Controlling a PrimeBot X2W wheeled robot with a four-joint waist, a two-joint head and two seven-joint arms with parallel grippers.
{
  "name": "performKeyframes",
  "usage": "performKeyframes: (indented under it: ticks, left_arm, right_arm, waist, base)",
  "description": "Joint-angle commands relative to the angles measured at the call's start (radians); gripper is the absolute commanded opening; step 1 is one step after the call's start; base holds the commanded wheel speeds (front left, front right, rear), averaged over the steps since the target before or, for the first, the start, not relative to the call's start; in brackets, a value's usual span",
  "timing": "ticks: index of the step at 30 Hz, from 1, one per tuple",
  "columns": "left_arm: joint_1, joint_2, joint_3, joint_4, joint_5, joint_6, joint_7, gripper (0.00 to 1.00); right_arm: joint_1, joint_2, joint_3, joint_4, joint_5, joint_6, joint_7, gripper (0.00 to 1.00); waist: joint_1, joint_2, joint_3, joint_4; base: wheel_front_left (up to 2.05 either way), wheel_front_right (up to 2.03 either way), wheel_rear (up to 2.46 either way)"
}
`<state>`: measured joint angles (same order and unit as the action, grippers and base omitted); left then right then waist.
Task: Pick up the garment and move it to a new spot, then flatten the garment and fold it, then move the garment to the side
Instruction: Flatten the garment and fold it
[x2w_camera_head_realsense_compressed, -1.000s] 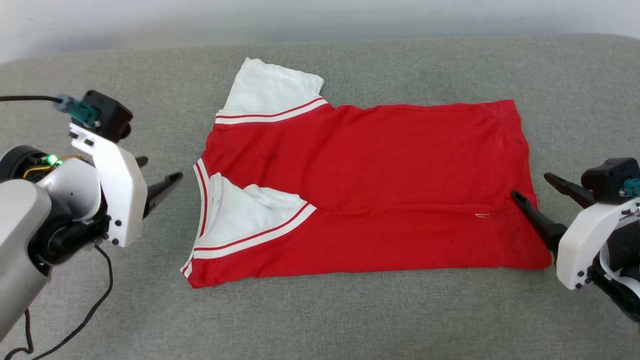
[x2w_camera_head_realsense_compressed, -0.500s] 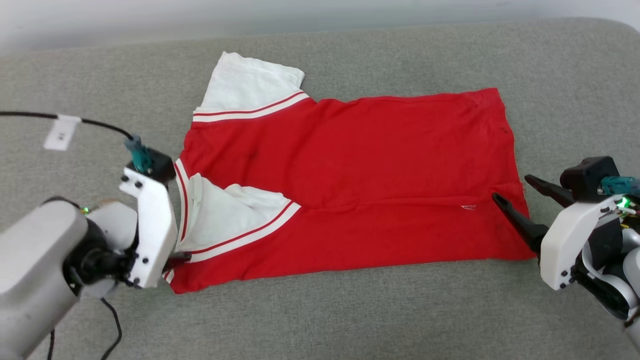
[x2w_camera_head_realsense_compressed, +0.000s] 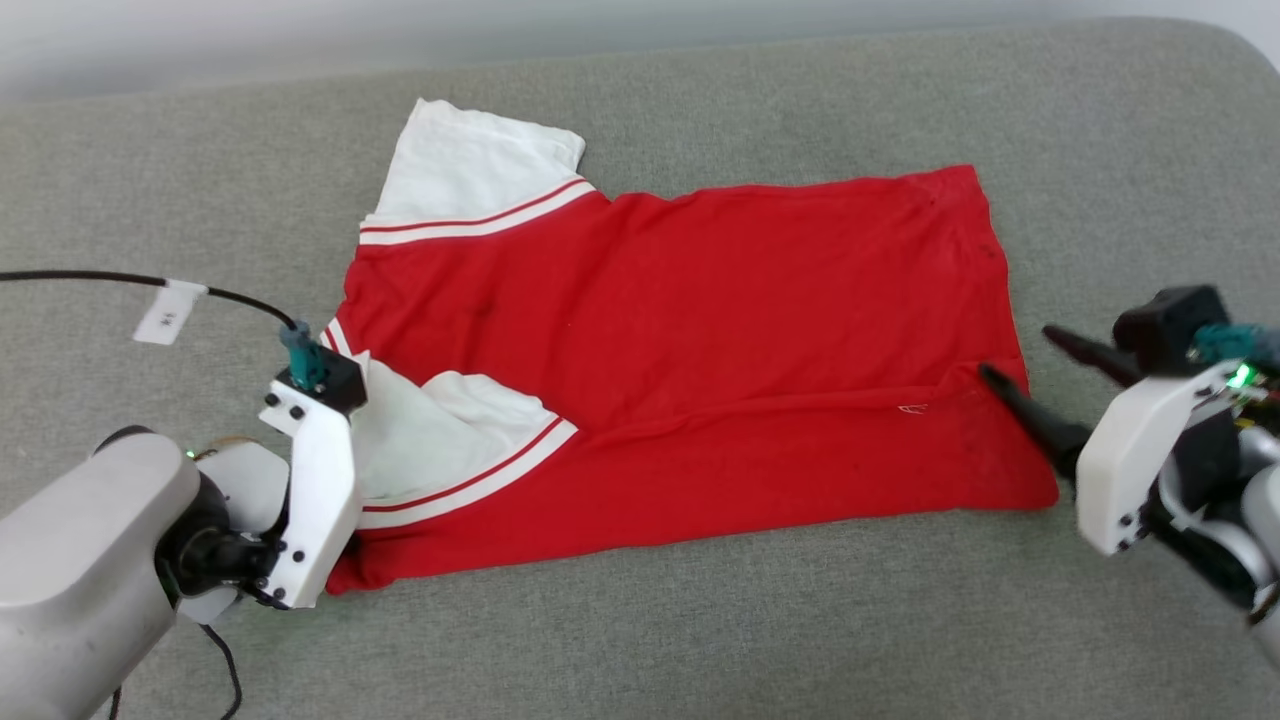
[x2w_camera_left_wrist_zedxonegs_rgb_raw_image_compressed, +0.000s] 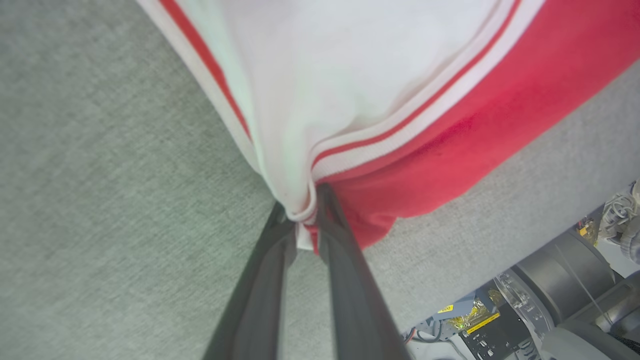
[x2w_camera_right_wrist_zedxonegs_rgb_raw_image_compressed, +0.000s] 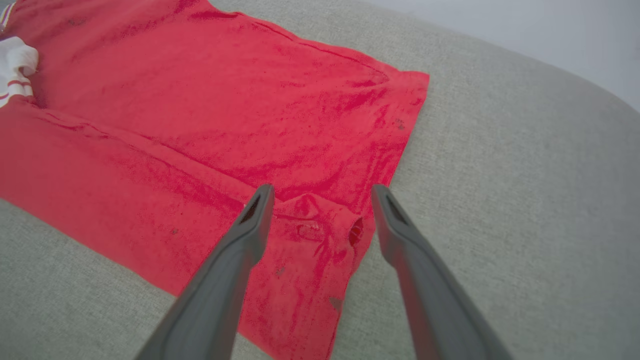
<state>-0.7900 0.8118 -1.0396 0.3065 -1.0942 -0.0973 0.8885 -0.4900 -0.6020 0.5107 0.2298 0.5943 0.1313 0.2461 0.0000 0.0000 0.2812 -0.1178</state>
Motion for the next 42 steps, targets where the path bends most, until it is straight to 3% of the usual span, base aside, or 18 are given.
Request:
performKeyframes:
  ticks: [1,7,14,19,24,30,35,36,37,42]
  left_arm:
    - [0.023,-0.012,-0.026,0.008,0.004,-0.008,-0.002,0.0]
    - [-0.032,0.005,-0.013,-0.038,0.014,-0.022,-0.02,0.0]
    - [-0.059,0.025,-0.014,-0.091,0.013,-0.029,-0.025,0.0]
    - [-0.066,0.034,-0.018,-0.119,0.018,-0.03,-0.031,0.0]
    - [-0.083,0.024,-0.022,-0.139,0.029,-0.03,-0.037,0.0]
    - [-0.098,0.013,-0.027,-0.145,0.042,-0.031,-0.046,0.0]
    - [-0.075,0.012,-0.036,-0.134,0.041,-0.031,-0.066,0.0]
    - [-0.068,0.014,-0.038,-0.13,0.039,-0.031,-0.07,0.0]
    - [-0.061,0.017,-0.039,-0.126,0.035,-0.031,-0.073,0.0]
    - [-0.022,0.034,-0.031,-0.122,0.011,-0.029,-0.105,0.0]
  right_arm:
    - [-0.029,-0.025,0.003,-0.004,0.002,-0.001,0.006,1.0]
    - [-0.104,-0.133,0.051,-0.052,0.033,-0.001,0.134,1.0]
    - [-0.194,-0.281,0.162,-0.143,0.188,-0.001,0.467,1.0]
    - [-0.207,-0.31,0.193,-0.126,0.271,-0.001,0.614,1.0]
    - [-0.191,-0.255,0.186,-0.036,0.303,-0.001,0.656,1.0]
    - [-0.151,-0.143,0.181,0.087,0.285,-0.001,0.599,1.0]
    - [-0.097,-0.048,0.264,0.159,0.288,0.001,0.542,1.0]
    - [-0.106,-0.049,0.267,0.154,0.291,0.001,0.526,0.05]
    - [-0.117,-0.057,0.269,0.149,0.291,0.001,0.512,0.0]
    - [-0.161,-0.132,0.263,0.117,0.305,-0.001,0.45,0.0]
  waist:
    - [0.0,0.0,-0.014,0.007]
    - [0.0,0.0,-0.048,0.028]
    - [0.0,0.0,-0.05,0.045]
    - [0.0,0.0,-0.031,0.055]
    - [0.0,0.0,0.005,0.073]
    - [0.0,0.0,0.043,0.084]
    - [0.0,0.0,0.055,0.083]
    - [0.0,0.0,0.051,0.08]
    - [0.0,0.0,0.044,0.077]
    - [0.0,0.0,-0.005,0.061]
  base:
    - [0.0,0.0,0.0]
    - [0.0,0.0,0.0]
    - [0.0,0.0,0.0]
    - [0.0,0.0,0.0]
    - [0.0,0.0,0.0]
    - [0.0,0.0,0.0]
    - [0.0,0.0,0.0]
    - [0.0,0.0,0.0]
    - [0.0,0.0,0.0]
    - [0.0,0.0,0.0]
